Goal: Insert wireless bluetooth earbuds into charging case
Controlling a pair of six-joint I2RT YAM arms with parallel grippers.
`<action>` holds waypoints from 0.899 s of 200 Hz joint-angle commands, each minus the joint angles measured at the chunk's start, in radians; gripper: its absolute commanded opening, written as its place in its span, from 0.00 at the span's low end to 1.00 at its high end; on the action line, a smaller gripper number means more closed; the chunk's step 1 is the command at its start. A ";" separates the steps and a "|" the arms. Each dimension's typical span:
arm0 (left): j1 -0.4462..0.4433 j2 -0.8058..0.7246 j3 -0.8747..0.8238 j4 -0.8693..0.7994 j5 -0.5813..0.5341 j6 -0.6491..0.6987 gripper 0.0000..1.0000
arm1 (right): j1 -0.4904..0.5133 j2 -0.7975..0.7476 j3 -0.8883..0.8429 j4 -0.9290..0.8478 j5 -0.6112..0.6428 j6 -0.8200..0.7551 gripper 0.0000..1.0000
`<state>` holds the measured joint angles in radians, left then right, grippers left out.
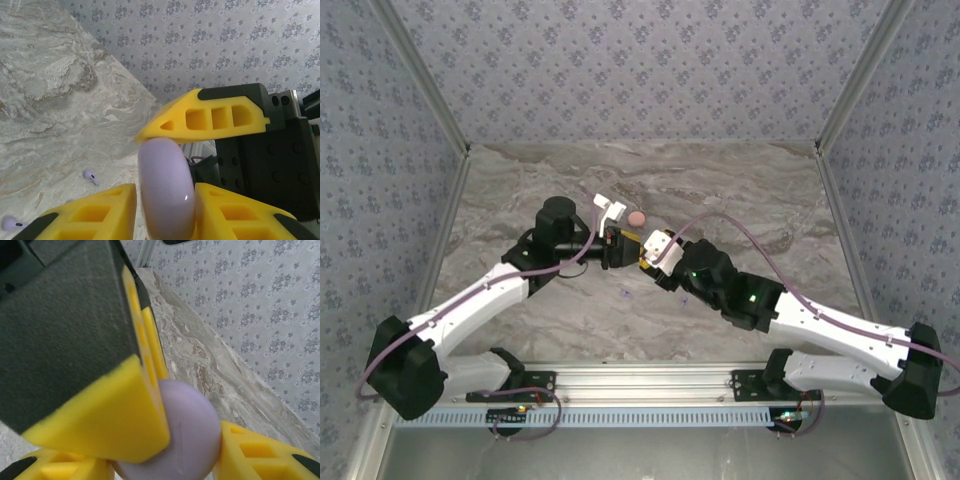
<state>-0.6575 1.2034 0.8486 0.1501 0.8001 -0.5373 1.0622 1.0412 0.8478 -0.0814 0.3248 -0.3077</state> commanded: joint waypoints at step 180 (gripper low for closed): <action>-0.014 0.018 0.063 -0.039 0.025 0.059 0.39 | -0.072 -0.024 0.018 -0.047 -0.034 0.029 0.48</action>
<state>-0.6640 1.2381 0.8848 0.1070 0.7933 -0.4942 0.9951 1.0340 0.8478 -0.1184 0.2806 -0.3023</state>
